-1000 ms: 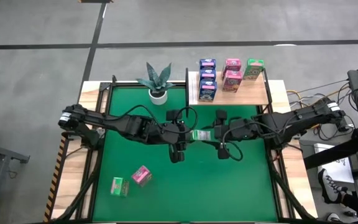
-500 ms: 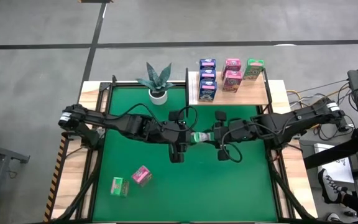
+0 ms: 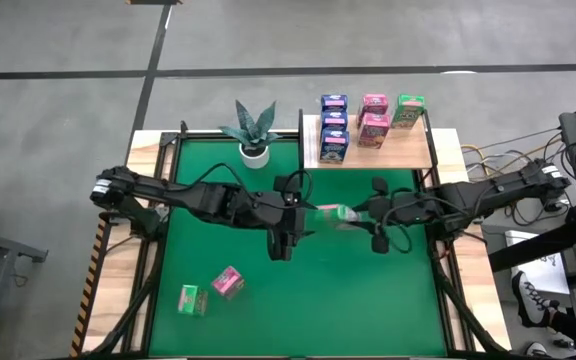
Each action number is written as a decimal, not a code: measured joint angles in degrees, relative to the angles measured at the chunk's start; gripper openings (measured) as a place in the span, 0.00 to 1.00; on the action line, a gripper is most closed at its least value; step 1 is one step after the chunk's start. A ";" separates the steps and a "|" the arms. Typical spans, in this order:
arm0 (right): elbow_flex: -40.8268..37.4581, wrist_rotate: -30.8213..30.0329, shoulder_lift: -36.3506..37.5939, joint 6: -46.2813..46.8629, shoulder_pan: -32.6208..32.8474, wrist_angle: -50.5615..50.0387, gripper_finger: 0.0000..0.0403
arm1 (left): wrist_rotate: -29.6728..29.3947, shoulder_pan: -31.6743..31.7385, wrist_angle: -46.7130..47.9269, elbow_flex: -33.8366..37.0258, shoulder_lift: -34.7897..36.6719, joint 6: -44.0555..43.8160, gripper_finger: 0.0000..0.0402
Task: Stack cereal on shelf
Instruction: Put the top green cereal box on the shelf aligned with the other green cereal boxes
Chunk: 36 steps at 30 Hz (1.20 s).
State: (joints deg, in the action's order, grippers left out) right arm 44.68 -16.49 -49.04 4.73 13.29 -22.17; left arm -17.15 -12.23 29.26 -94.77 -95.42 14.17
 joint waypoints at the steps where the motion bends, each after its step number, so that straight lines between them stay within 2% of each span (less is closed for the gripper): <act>1: -2.38 0.00 1.96 0.06 0.15 2.07 0.34 | 0.12 0.14 -1.54 1.17 0.00 0.44 0.58; 8: -16.41 1.97 14.98 -0.09 2.17 12.48 0.34 | 1.15 1.71 -12.43 11.41 0.97 -0.63 0.58; 15: -24.95 5.38 21.77 -5.48 3.48 27.48 0.34 | 9.66 2.68 -32.71 22.49 2.29 -2.26 0.58; 21: -29.05 6.46 22.29 -9.94 3.46 35.42 0.34 | 14.87 4.44 -48.71 29.58 2.10 -6.36 0.59; 25: -30.77 6.47 21.84 -11.93 3.46 40.83 0.34 | 15.58 5.71 -57.09 32.41 0.80 -9.32 0.62; 36: -30.91 6.45 17.79 -15.20 3.46 47.36 0.34 | 19.13 6.86 -75.31 33.54 -7.54 -11.59 0.68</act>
State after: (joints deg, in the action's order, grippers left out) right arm 13.77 -10.04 -31.25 -10.47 16.75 25.20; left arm 1.98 -5.38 -46.05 -61.23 -102.95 2.58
